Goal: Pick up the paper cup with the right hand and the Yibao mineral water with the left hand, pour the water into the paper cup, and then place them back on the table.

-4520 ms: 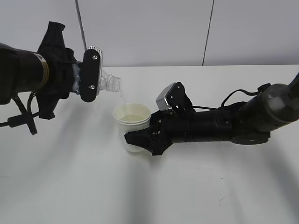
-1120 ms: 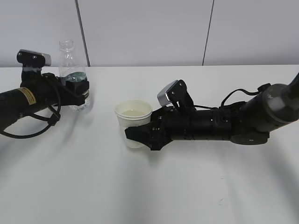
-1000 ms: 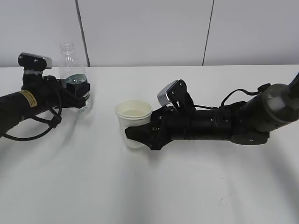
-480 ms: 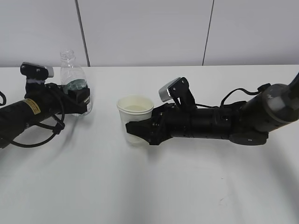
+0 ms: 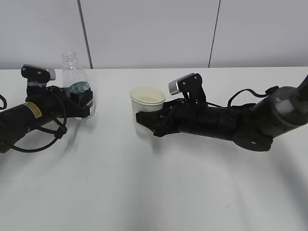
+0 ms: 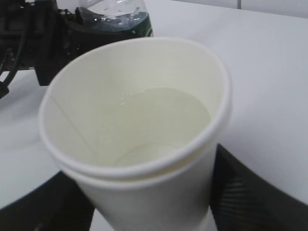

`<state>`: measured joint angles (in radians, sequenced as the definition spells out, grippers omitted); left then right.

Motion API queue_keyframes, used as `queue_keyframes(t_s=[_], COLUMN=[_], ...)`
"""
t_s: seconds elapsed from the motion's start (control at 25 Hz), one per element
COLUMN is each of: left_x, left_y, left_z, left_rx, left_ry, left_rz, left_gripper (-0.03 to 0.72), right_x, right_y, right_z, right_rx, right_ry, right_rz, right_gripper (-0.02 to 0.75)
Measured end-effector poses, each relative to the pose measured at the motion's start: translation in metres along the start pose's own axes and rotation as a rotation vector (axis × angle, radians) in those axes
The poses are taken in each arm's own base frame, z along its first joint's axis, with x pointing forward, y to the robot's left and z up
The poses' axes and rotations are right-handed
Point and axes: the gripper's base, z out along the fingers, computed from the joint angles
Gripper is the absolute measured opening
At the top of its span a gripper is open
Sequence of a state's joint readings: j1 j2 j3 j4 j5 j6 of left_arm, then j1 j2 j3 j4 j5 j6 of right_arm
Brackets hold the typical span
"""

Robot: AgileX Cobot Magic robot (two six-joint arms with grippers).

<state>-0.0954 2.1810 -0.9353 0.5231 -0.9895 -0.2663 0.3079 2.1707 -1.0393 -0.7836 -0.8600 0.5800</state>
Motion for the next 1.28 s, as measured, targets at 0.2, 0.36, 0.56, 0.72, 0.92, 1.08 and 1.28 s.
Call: queue_keyframes(t_s=[0.2, 0.36, 0.56, 0.72, 0.92, 1.08, 1.28], left_x=[0.000, 0.000, 0.000, 0.000, 0.000, 0.000, 0.000], left_y=[0.000, 0.000, 0.000, 0.000, 0.000, 0.000, 0.000], left_z=[0.000, 0.000, 0.000, 0.000, 0.000, 0.000, 0.000], left_rx=[0.000, 0.000, 0.000, 0.000, -0.001, -0.001, -0.001], left_ry=[0.000, 0.000, 0.000, 0.000, 0.001, 0.001, 0.001], left_rz=[0.001, 0.001, 0.001, 0.001, 0.000, 0.000, 0.000], left_gripper=[0.326, 0.326, 0.326, 0.326, 0.325, 0.325, 0.325], right_x=[0.000, -0.001, -0.002, -0.003, -0.003, -0.003, 0.003], right_y=[-0.004, -0.012, -0.033, -0.056, -0.077, -0.084, -0.087], right_z=[0.000, -0.004, -0.015, -0.029, -0.043, -0.048, -0.047], right_rx=[0.039, 0.063, 0.132, 0.211, 0.287, 0.314, 0.342], right_ry=[-0.004, -0.007, -0.027, -0.051, -0.065, -0.068, -0.066], right_rz=[0.011, 0.011, 0.027, 0.052, 0.039, 0.026, 0.018], right_gripper=[0.509, 0.509, 0.509, 0.509, 0.509, 0.509, 0.509])
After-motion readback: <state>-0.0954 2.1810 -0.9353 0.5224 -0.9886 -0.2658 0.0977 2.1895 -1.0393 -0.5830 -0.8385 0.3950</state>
